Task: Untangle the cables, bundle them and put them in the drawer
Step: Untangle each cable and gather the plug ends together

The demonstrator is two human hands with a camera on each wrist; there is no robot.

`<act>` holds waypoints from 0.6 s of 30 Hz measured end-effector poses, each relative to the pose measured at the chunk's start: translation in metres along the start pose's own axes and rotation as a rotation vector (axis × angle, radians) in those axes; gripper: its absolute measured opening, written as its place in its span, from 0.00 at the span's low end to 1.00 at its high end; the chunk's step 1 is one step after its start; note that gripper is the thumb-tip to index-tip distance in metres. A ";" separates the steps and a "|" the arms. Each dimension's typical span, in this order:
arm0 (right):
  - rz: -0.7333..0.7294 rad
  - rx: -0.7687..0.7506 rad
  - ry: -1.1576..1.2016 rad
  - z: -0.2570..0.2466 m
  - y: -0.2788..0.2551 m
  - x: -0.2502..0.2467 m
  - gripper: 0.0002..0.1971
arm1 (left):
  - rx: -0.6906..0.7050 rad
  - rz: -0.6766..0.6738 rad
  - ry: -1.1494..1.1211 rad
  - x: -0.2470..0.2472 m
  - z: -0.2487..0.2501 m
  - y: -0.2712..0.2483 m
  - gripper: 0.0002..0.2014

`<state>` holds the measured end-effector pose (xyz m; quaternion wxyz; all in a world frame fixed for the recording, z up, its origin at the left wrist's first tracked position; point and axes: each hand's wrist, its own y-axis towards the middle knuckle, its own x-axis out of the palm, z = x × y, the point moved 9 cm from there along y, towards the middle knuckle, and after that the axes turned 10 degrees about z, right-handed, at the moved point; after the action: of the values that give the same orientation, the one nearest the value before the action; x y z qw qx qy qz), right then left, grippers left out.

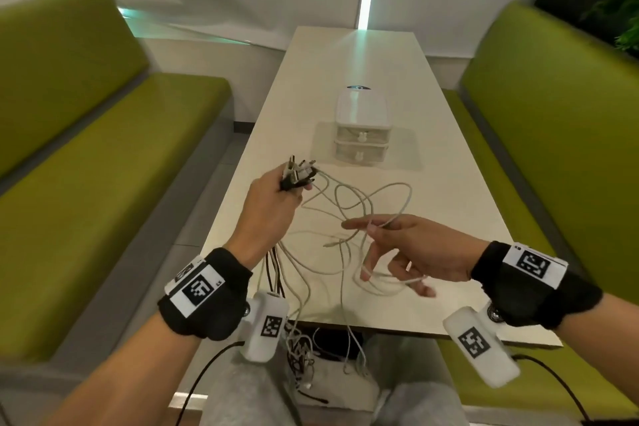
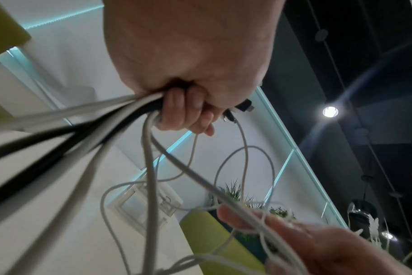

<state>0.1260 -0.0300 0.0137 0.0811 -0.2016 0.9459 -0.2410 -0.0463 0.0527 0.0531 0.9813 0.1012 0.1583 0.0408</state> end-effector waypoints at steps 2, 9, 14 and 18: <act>-0.075 0.025 0.022 0.005 -0.006 0.011 0.20 | 0.045 -0.003 0.056 -0.004 0.006 0.002 0.18; 0.165 -0.102 -0.316 0.007 0.002 0.003 0.37 | 0.128 -0.212 0.019 0.008 0.031 -0.016 0.14; 0.436 -0.164 -0.794 0.005 0.020 -0.023 0.20 | 0.162 -0.287 0.034 0.018 0.034 -0.019 0.14; 0.511 -0.250 -0.972 -0.001 0.025 -0.033 0.24 | 0.110 -0.184 -0.120 0.012 0.029 -0.011 0.12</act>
<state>0.1472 0.0041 0.0041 0.5389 -0.0622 0.8398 0.0209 -0.0248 0.0382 0.0739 0.9816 0.1419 0.1100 -0.0642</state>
